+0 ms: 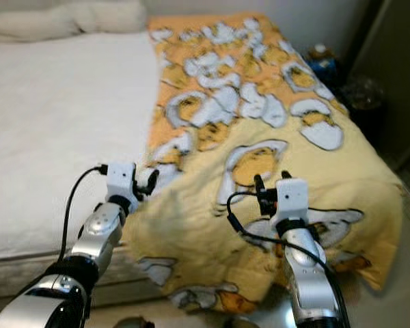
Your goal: Clean up the room
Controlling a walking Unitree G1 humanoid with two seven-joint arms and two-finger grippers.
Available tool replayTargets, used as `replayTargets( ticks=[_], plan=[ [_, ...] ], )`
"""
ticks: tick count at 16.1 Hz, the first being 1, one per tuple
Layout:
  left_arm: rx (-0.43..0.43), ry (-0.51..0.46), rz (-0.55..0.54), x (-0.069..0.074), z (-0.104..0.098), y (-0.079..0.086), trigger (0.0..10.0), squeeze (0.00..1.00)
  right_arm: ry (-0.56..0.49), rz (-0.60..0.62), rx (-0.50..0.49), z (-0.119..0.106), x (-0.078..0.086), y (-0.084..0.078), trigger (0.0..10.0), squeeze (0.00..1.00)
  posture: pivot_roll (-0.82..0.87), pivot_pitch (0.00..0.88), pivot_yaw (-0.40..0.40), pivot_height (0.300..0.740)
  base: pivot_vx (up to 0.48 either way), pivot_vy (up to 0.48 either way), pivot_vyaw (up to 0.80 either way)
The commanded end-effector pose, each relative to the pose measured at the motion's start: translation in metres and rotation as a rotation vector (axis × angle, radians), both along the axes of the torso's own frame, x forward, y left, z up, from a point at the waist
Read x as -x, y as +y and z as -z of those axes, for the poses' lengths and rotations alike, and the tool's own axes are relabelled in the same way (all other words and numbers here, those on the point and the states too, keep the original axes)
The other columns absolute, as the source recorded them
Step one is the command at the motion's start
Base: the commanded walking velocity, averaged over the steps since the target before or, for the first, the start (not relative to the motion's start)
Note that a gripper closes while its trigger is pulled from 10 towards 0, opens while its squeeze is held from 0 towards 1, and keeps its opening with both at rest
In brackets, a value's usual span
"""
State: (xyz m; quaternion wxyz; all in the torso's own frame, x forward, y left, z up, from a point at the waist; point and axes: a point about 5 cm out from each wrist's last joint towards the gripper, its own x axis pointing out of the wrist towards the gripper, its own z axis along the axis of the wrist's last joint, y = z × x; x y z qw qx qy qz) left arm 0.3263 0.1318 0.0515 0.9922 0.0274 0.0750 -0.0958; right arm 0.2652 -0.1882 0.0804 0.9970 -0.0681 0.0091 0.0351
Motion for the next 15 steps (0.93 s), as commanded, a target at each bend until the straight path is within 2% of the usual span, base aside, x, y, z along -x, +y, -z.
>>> replayTargets(
  ticks=[1,4,5,8,12,15],
  plan=[
    [-0.010,0.024,0.004,0.0013,0.0034,0.0028,10.0,0.00,0.012,-0.012,-0.008,0.0020,-0.0011,0.0041,10.0,0.00,-0.17,0.032,0.024,0.740,0.000,0.480,0.00],
    [-0.040,0.046,0.023,0.0015,0.0056,0.0000,10.0,0.00,0.019,-0.025,-0.012,0.0040,-0.0017,0.0060,10.0,0.00,-0.17,0.024,0.022,0.740,0.000,0.480,0.00],
    [-0.075,0.049,0.043,0.0024,0.0071,-0.0021,10.0,0.00,0.023,-0.031,-0.016,0.0050,-0.0019,0.0068,10.0,0.00,-0.16,0.022,0.021,0.740,0.000,0.472,0.00],
    [-0.138,0.069,0.018,0.0039,0.0115,0.0000,10.0,0.00,0.036,-0.039,-0.015,0.0080,-0.0017,0.0073,10.0,0.00,-0.16,0.010,0.021,0.740,0.000,0.000,0.00],
    [-0.099,0.058,0.006,0.0027,0.0089,0.0017,10.0,0.00,0.053,-0.040,-0.009,0.0115,-0.0036,0.0075,10.0,0.00,-0.16,0.004,0.024,0.740,0.000,0.000,0.00],
    [-0.111,0.047,0.006,0.0027,0.0079,0.0014,10.0,0.00,0.056,-0.054,0.012,0.0116,-0.0044,0.0087,10.0,0.00,-0.16,0.011,0.023,0.740,0.226,-0.224,0.73]
  ],
)
